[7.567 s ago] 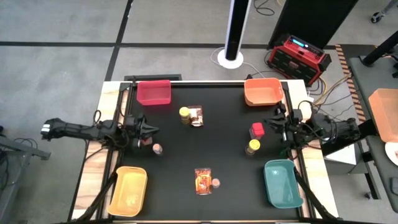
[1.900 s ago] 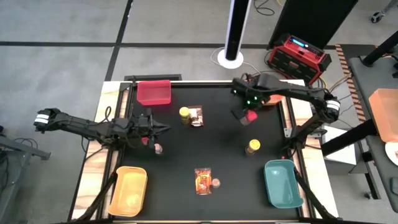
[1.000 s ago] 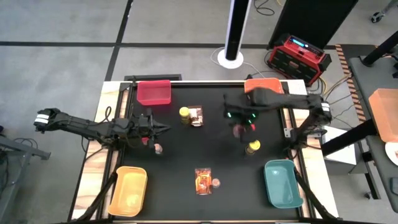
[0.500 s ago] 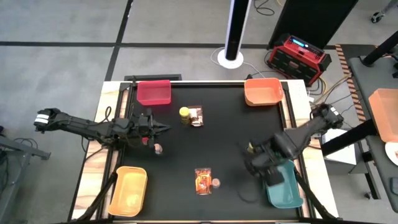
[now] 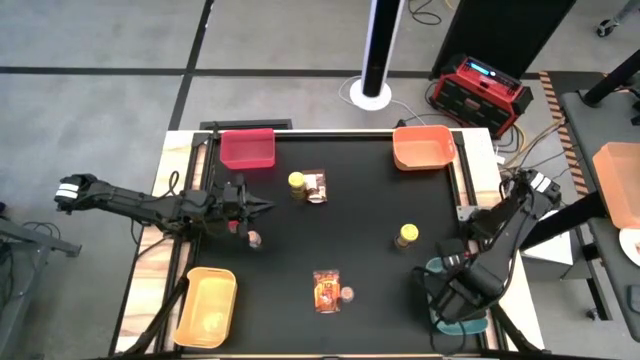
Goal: Sort spices by type
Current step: Put the right red seasoning can into the blue bin
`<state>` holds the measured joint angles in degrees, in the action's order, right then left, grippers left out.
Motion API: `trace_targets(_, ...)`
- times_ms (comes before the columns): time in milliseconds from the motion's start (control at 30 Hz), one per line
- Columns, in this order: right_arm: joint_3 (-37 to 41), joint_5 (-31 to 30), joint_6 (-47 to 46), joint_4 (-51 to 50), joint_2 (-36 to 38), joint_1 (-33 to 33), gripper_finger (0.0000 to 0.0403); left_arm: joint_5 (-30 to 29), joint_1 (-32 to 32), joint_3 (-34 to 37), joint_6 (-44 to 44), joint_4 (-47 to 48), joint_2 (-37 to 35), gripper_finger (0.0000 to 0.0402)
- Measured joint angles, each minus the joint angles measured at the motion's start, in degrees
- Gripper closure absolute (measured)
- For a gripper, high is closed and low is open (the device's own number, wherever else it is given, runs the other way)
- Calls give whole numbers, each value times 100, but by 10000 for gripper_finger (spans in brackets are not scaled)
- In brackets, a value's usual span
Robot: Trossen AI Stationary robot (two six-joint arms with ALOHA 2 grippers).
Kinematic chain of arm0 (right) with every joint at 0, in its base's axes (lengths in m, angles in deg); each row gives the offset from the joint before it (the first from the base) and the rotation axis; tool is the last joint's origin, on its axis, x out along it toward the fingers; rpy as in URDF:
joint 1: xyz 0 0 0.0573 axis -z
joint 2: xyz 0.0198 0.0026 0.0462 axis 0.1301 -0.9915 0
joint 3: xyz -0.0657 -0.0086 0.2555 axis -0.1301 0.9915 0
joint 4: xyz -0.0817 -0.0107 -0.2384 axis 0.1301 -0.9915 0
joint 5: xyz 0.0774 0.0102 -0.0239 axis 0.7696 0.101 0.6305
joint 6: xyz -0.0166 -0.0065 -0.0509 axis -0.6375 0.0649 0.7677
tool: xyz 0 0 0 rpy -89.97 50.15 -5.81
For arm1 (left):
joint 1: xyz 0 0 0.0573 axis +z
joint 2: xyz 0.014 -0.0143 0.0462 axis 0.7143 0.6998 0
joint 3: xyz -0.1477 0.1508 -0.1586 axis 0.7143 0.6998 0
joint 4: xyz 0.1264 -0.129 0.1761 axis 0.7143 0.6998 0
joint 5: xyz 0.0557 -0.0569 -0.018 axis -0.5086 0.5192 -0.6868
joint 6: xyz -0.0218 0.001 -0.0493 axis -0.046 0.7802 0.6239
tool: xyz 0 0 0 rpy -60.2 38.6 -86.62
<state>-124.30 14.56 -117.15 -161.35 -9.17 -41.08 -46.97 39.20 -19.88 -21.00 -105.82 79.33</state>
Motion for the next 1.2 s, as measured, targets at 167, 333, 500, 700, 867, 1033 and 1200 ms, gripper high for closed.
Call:
trace_targets(167,431,-6,-50,612,254,-58,194,0,1,0,163,0,0,402)
trace_targets(333,782,-217,-341,793,630,-71,194,0,1,0,232,0,0,402)
trace_targets(500,1195,-381,-533,1216,972,-145,194,0,0,0,232,-2,0,402)
trace_targets(700,1697,-462,-607,1735,1051,-168,194,0,2,0,284,-4,0,402)
trace_targets(867,1906,-434,-558,1802,873,-171,194,0,0,0,356,-4,0,402)
trace_targets(1033,1932,-413,-541,1803,720,-168,194,0,0,0,358,-22,0,402)
trace_targets(1200,1934,-411,-542,1847,643,-168,194,0,2,0,356,-41,0,402)
